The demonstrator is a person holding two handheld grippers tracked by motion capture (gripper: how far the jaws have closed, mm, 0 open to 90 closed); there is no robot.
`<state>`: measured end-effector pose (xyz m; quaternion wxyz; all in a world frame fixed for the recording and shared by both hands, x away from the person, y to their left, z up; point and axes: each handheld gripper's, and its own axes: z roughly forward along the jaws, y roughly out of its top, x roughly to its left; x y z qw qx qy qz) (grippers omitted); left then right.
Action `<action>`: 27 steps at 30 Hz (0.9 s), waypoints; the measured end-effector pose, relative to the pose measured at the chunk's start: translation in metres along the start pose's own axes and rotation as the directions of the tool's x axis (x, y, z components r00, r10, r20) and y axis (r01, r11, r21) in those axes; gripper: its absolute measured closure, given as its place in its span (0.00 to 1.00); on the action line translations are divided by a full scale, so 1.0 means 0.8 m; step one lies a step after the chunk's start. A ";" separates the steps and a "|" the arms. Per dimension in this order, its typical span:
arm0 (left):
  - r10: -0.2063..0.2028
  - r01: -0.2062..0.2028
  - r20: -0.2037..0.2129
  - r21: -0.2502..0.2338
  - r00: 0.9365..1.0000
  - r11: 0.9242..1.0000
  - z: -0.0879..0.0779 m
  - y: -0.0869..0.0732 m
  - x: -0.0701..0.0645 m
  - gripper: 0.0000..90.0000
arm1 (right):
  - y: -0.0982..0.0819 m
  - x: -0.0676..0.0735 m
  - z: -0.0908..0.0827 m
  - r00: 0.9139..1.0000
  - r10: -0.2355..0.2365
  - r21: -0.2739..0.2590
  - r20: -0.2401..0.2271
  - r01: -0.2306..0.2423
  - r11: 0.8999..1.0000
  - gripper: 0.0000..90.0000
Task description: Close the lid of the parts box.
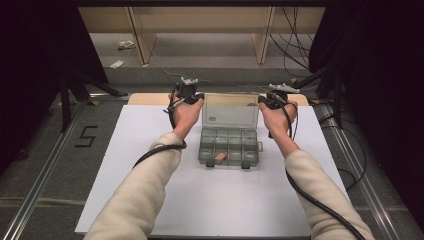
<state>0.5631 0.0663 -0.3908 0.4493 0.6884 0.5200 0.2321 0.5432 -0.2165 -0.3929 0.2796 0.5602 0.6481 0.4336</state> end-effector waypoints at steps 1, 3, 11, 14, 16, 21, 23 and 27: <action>0.001 -0.001 0.000 -0.003 1.000 1.000 -0.001 -0.001 0.000 0.97 | -0.001 0.000 -0.001 1.000 -0.004 -0.004 -0.001 0.004 1.000 0.99; 0.002 -0.002 0.000 -0.009 1.000 1.000 -0.003 -0.002 -0.001 0.97 | -0.001 0.001 -0.003 1.000 -0.006 -0.009 -0.003 0.006 1.000 0.99; 0.021 -0.021 -0.002 -0.019 1.000 1.000 -0.010 -0.005 -0.004 0.97 | -0.004 0.002 -0.011 1.000 -0.012 -0.021 -0.008 0.012 1.000 0.99; 0.026 -0.026 -0.001 -0.027 1.000 0.999 -0.013 -0.006 -0.005 0.97 | -0.006 0.002 -0.014 1.000 -0.017 -0.026 -0.011 0.017 1.000 0.99; 0.024 -0.024 -0.001 -0.031 1.000 0.999 -0.015 -0.008 -0.005 0.97 | -0.007 0.003 -0.017 1.000 -0.019 -0.027 -0.012 0.019 0.999 0.99; 0.033 -0.033 -0.006 -0.045 0.999 0.998 -0.019 -0.011 -0.007 0.97 | -0.009 0.004 -0.021 1.000 -0.022 -0.034 -0.017 0.021 0.999 0.99; 0.036 -0.036 -0.004 -0.049 0.999 0.998 -0.020 -0.012 -0.008 0.97 | -0.010 0.004 -0.023 1.000 -0.025 -0.037 -0.017 0.025 0.999 0.99; 0.039 -0.039 -0.004 -0.060 0.999 0.997 -0.024 -0.015 -0.009 0.97 | -0.011 0.005 -0.026 0.999 -0.030 -0.042 -0.017 0.029 0.999 0.99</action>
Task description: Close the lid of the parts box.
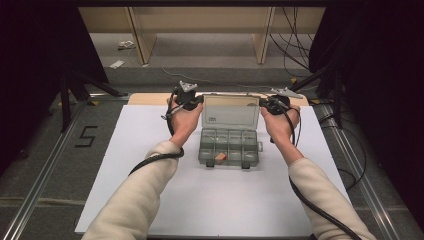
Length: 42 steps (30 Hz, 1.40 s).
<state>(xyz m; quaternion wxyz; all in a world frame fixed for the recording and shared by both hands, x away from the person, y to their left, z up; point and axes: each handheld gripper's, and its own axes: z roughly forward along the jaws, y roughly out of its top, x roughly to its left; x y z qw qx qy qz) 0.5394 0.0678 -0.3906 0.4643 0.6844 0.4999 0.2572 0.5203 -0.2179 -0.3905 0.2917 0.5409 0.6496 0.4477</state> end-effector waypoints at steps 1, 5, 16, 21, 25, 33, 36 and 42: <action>0.001 -0.001 0.000 -0.002 1.000 1.000 -0.001 -0.001 0.000 0.97 | 0.000 0.000 -0.001 1.000 -0.001 0.000 -0.002 0.001 1.000 0.99; 0.007 -0.007 0.002 -0.008 1.000 1.000 -0.005 -0.003 -0.001 0.97 | -0.002 0.001 -0.004 1.000 -0.007 -0.006 -0.003 0.007 1.000 0.99; 0.028 -0.027 0.011 -0.028 1.000 0.999 -0.015 -0.009 -0.003 0.97 | -0.008 0.004 -0.016 1.000 -0.020 -0.020 -0.011 0.020 1.000 0.99; 0.037 -0.037 0.010 -0.031 0.999 0.999 -0.020 -0.012 -0.005 0.97 | -0.010 0.004 -0.021 1.000 -0.027 -0.023 -0.016 0.026 0.999 0.99; 0.043 -0.042 0.008 -0.045 0.999 0.998 -0.023 -0.015 -0.006 0.97 | -0.012 0.005 -0.025 0.999 -0.032 -0.027 -0.018 0.032 0.999 0.99; 0.057 -0.056 0.010 -0.053 0.998 0.997 -0.030 -0.020 -0.008 0.97 | -0.017 0.007 -0.033 0.999 -0.047 -0.034 -0.020 0.047 0.998 0.99; 0.059 -0.058 0.011 -0.057 0.998 0.997 -0.031 -0.021 -0.008 0.97 | -0.018 0.008 -0.036 0.998 -0.054 -0.035 -0.021 0.053 0.998 0.99; 0.071 -0.070 0.012 -0.061 0.997 0.996 -0.035 -0.024 -0.009 0.97 | -0.021 0.009 -0.040 0.998 -0.064 -0.040 -0.023 0.063 0.997 0.99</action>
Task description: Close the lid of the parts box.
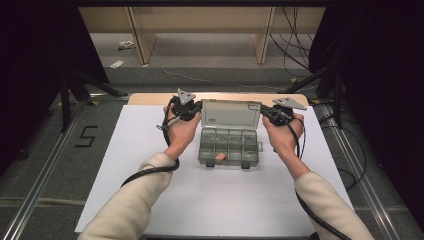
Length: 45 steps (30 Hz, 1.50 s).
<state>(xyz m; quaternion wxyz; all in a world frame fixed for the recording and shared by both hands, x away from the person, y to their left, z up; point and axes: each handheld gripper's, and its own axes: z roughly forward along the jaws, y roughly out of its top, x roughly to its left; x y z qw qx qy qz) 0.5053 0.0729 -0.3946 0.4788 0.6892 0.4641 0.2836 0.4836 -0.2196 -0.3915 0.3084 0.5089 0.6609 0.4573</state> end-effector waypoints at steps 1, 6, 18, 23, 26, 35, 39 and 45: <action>0.000 0.000 0.000 -0.001 1.000 1.000 -0.001 0.000 0.000 0.97 | 0.000 0.000 -0.001 1.000 -0.002 0.000 0.001 0.002 1.000 0.99; 0.005 -0.005 0.001 -0.011 1.000 1.000 -0.004 -0.004 -0.001 0.97 | -0.003 0.002 -0.005 1.000 -0.003 -0.005 -0.001 0.003 1.000 0.99; 0.023 -0.023 0.008 -0.019 1.000 1.000 -0.013 -0.010 -0.003 0.97 | -0.009 0.004 -0.013 1.000 -0.020 -0.009 -0.008 0.020 1.000 0.99; 0.031 -0.031 0.010 -0.023 0.999 0.999 -0.016 -0.013 -0.004 0.97 | -0.011 0.005 -0.017 1.000 -0.023 -0.009 -0.011 0.023 1.000 0.99; 0.037 -0.037 0.011 -0.024 0.999 0.999 -0.018 -0.014 -0.005 0.97 | -0.012 0.005 -0.019 1.000 -0.026 -0.009 -0.014 0.026 1.000 0.99; 0.051 -0.051 0.012 -0.034 0.999 0.998 -0.024 -0.019 -0.007 0.97 | -0.018 0.008 -0.027 0.999 -0.032 -0.012 -0.018 0.032 0.999 0.99; 0.057 -0.057 0.011 -0.041 0.998 0.998 -0.026 -0.022 -0.008 0.97 | -0.020 0.009 -0.029 0.999 -0.041 -0.012 -0.019 0.041 0.999 0.99; 0.071 -0.070 0.014 -0.049 0.997 0.996 -0.029 -0.026 -0.008 0.97 | -0.024 0.010 -0.033 0.999 -0.045 -0.014 -0.024 0.045 0.999 0.99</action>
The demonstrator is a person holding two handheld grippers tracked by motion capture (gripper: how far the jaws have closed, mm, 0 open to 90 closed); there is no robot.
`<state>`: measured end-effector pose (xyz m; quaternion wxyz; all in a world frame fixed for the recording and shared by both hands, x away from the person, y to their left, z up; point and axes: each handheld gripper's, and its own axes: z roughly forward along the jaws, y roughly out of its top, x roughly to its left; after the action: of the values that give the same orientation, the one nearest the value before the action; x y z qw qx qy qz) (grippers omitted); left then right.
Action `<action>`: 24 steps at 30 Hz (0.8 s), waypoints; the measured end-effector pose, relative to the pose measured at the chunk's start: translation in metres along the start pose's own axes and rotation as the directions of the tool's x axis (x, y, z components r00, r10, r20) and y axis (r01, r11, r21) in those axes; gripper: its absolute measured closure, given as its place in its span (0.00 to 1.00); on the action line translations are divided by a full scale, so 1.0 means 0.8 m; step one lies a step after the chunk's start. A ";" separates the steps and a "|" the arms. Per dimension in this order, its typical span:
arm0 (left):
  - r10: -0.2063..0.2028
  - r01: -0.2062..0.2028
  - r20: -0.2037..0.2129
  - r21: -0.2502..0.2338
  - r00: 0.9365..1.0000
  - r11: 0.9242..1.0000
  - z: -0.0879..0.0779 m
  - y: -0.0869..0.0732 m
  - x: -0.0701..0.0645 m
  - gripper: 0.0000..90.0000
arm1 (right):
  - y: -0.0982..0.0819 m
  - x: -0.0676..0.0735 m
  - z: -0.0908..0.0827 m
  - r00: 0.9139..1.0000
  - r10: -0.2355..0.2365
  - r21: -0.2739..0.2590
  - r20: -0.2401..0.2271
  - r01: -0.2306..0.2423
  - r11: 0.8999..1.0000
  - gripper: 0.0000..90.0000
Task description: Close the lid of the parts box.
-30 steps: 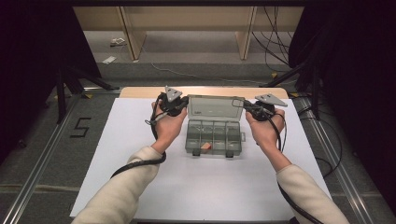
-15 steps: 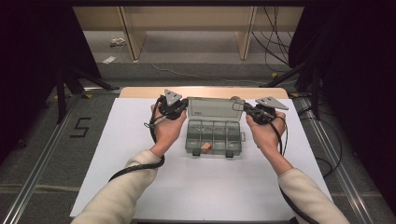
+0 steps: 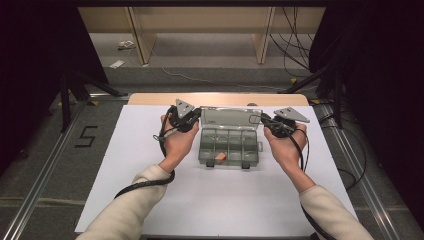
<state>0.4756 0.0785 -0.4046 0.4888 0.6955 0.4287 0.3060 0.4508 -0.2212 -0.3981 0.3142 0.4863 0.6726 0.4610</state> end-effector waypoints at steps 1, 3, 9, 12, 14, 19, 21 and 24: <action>0.003 -0.003 0.001 -0.001 1.000 1.000 0.000 -0.001 0.000 0.96 | -0.001 0.000 -0.001 1.000 -0.001 -0.002 0.000 0.001 1.000 0.99; 0.005 -0.005 0.003 -0.004 1.000 1.000 -0.002 -0.002 0.000 0.96 | -0.002 0.001 -0.002 1.000 -0.004 -0.002 -0.001 0.004 1.000 0.99; 0.019 -0.019 0.002 -0.008 1.000 1.000 -0.004 -0.004 -0.002 0.96 | -0.004 0.002 -0.005 1.000 -0.005 -0.003 -0.002 0.005 1.000 0.99; 0.028 -0.028 0.002 -0.011 1.000 1.000 -0.006 -0.006 -0.002 0.96 | -0.005 0.003 -0.006 1.000 -0.004 -0.002 -0.003 0.004 1.000 0.99; 0.030 -0.030 0.003 -0.012 1.000 0.999 -0.007 -0.008 -0.003 0.96 | -0.007 0.003 -0.007 1.000 -0.006 -0.005 -0.004 0.006 1.000 0.99; 0.043 -0.043 0.006 -0.013 0.999 0.999 -0.011 -0.011 -0.004 0.96 | -0.009 0.004 -0.010 1.000 -0.010 -0.003 -0.006 0.010 1.000 0.99; 0.047 -0.047 0.007 -0.016 0.999 0.999 -0.013 -0.013 -0.005 0.96 | -0.010 0.004 -0.011 1.000 -0.013 -0.002 -0.008 0.013 1.000 0.99; 0.051 -0.051 0.009 -0.017 0.999 0.999 -0.015 -0.016 -0.006 0.95 | -0.011 0.005 -0.013 1.000 -0.014 0.001 -0.010 0.014 1.000 0.99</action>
<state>0.4593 0.0811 -0.4124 0.4886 0.7034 0.4060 0.3189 0.4372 -0.2220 -0.4025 0.3141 0.4793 0.6777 0.4608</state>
